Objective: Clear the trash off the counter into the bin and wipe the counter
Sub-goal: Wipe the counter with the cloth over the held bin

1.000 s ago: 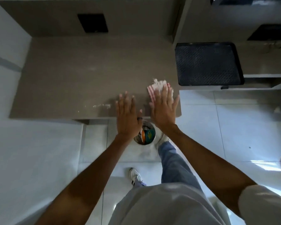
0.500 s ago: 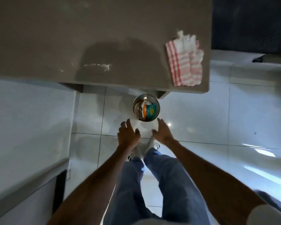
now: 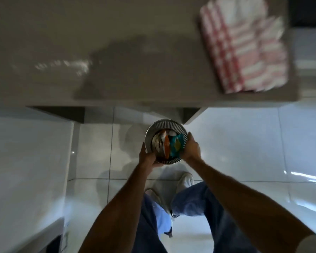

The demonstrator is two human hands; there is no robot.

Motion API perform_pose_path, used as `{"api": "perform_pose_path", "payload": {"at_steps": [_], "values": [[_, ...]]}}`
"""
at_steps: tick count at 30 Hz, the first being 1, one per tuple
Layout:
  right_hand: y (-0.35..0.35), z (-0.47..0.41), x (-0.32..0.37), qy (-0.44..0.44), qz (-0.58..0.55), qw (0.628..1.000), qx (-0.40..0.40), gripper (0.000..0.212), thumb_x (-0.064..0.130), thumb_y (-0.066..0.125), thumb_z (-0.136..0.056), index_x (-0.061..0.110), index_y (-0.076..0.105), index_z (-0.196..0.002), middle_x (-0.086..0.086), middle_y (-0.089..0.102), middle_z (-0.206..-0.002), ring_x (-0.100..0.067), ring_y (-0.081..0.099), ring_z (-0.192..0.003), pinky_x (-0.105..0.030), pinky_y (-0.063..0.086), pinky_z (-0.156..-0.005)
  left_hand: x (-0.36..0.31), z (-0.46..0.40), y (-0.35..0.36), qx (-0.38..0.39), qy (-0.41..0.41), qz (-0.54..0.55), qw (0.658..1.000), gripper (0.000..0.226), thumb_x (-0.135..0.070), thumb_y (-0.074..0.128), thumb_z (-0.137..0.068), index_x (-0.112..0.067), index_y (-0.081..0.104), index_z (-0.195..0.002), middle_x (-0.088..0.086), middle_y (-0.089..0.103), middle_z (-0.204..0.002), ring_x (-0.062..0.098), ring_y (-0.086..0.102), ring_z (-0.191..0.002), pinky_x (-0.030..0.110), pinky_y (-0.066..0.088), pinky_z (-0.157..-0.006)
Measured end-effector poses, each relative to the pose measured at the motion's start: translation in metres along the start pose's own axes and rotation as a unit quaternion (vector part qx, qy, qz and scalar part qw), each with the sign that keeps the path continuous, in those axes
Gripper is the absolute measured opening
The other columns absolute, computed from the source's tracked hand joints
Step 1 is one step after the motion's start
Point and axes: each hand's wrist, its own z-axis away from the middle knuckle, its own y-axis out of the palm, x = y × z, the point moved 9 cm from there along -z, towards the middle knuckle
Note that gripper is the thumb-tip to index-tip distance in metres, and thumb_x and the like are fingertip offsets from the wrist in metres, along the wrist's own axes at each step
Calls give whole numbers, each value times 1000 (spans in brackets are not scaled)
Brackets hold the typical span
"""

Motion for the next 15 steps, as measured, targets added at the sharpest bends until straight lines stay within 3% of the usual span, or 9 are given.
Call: {"api": "perform_pose_path", "payload": {"at_steps": [2,3,6,9,11,13,15], "values": [[-33,67,48,-95,42,993,-55,84,30,72,-90,15,24,-158,-15,28,-166,-36,46,-141,-50,51,-109,-14,63,-10,-12,-7,9,1000,78,0,74,-92,-34,45,-156,20,52,-155,53,59,-130,75,54,-94],[-53,107,79,-169,64,980,-83,77,29,70,-90,17,31,-155,-11,29,-166,-34,44,-143,-50,50,-110,-25,101,-15,-18,-10,24,1000,77,1,74,-92,-33,45,-155,20,53,-154,53,59,-130,74,54,-94],[-120,224,163,-404,81,899,-150,56,19,69,-85,20,50,-137,-6,39,-158,-29,46,-142,-49,49,-110,-67,201,-27,-18,3,35,999,67,8,60,-97,-25,45,-154,24,56,-150,53,62,-126,71,54,-95],[-198,287,211,-524,31,817,-238,43,18,55,-95,18,53,-137,-3,37,-160,-28,40,-148,-45,38,-118,-100,268,-37,1,19,32,999,60,16,39,-99,-16,46,-150,28,55,-149,49,61,-124,74,49,-102],[-248,281,233,-490,65,817,-297,47,20,40,-101,18,48,-147,-4,28,-167,-28,23,-157,-48,23,-127,-117,295,-47,-14,31,31,999,59,16,38,-101,-14,43,-152,29,52,-152,52,57,-131,74,45,-107],[-287,235,238,-362,135,865,-319,53,29,30,-107,17,33,-158,-9,18,-171,-32,9,-160,-52,13,-129,-125,309,-54,-26,42,39,998,60,11,44,-103,-16,39,-156,29,51,-153,56,53,-136,76,43,-108],[-302,192,240,-249,183,912,-271,63,45,22,-109,12,20,-163,-16,14,-171,-39,9,-159,-57,14,-128,-130,313,-61,-43,41,59,997,61,9,47,-103,-19,39,-157,29,52,-152,56,53,-135,77,43,-107]]}}
